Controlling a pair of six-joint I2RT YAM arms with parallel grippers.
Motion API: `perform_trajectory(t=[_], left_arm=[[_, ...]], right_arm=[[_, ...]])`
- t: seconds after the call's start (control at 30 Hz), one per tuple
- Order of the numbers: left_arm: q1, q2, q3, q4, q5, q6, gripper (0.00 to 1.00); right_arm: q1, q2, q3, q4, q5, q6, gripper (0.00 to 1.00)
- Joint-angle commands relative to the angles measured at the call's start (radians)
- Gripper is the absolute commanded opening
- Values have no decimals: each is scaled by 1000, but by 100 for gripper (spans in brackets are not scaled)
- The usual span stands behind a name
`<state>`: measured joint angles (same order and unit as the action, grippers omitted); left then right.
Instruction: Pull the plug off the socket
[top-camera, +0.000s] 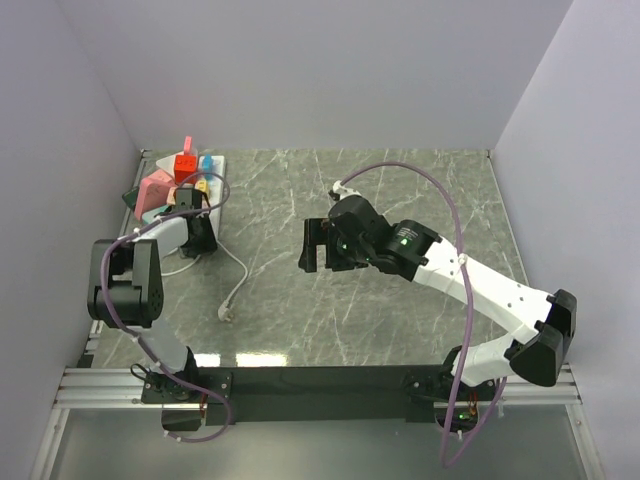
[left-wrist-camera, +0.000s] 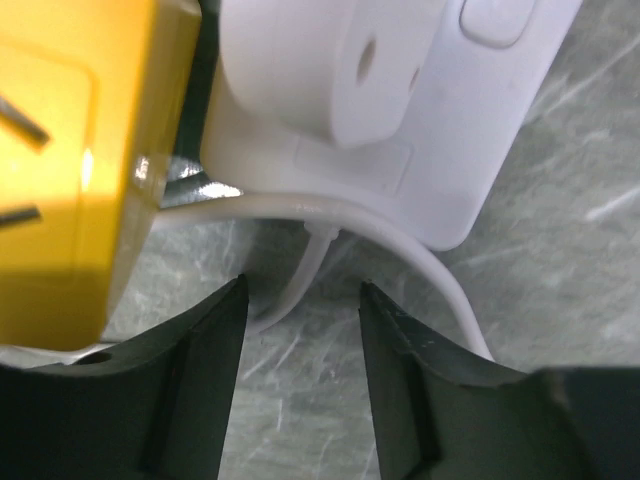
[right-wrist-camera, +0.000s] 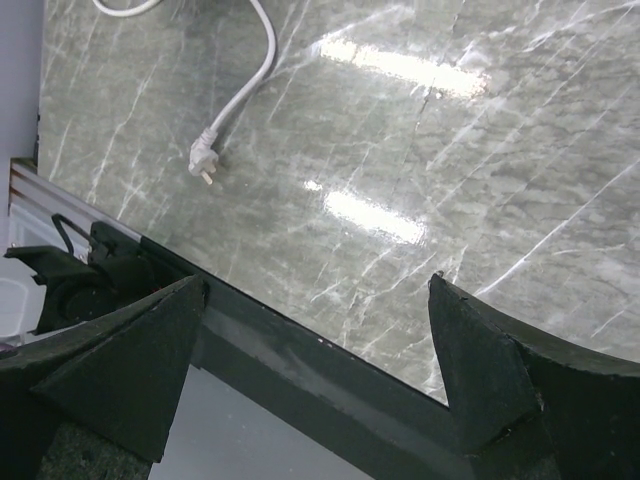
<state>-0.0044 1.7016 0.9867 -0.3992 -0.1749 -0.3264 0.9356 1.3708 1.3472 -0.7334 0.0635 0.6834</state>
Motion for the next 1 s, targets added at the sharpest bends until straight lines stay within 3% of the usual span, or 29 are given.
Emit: perform_trajectory(t=[0.0, 0.1, 0.2, 0.23, 0.3, 0.73, 0.97], left_arm=[[0, 52, 0, 26, -27, 6, 54], [0, 85, 13, 23, -37, 0, 43], [-5, 98, 24, 25, -2, -7, 26], [-11, 96, 24, 23, 20, -11, 12], [-64, 87, 24, 4, 17, -11, 1], [-472, 76, -22, -10, 212, -333, 1], [-865, 193, 133, -56, 238, -393, 1]], right_arm=[[-20, -44, -2, 12, -1, -2, 99], [-26, -47, -5, 8, -4, -7, 99], [-34, -55, -6, 2, 1, -8, 98], [-37, -58, -10, -1, 4, -10, 98], [-47, -65, -13, -1, 9, -12, 98], [-227, -121, -117, -11, 19, -44, 98], [-388, -179, -187, -4, 24, -65, 99]])
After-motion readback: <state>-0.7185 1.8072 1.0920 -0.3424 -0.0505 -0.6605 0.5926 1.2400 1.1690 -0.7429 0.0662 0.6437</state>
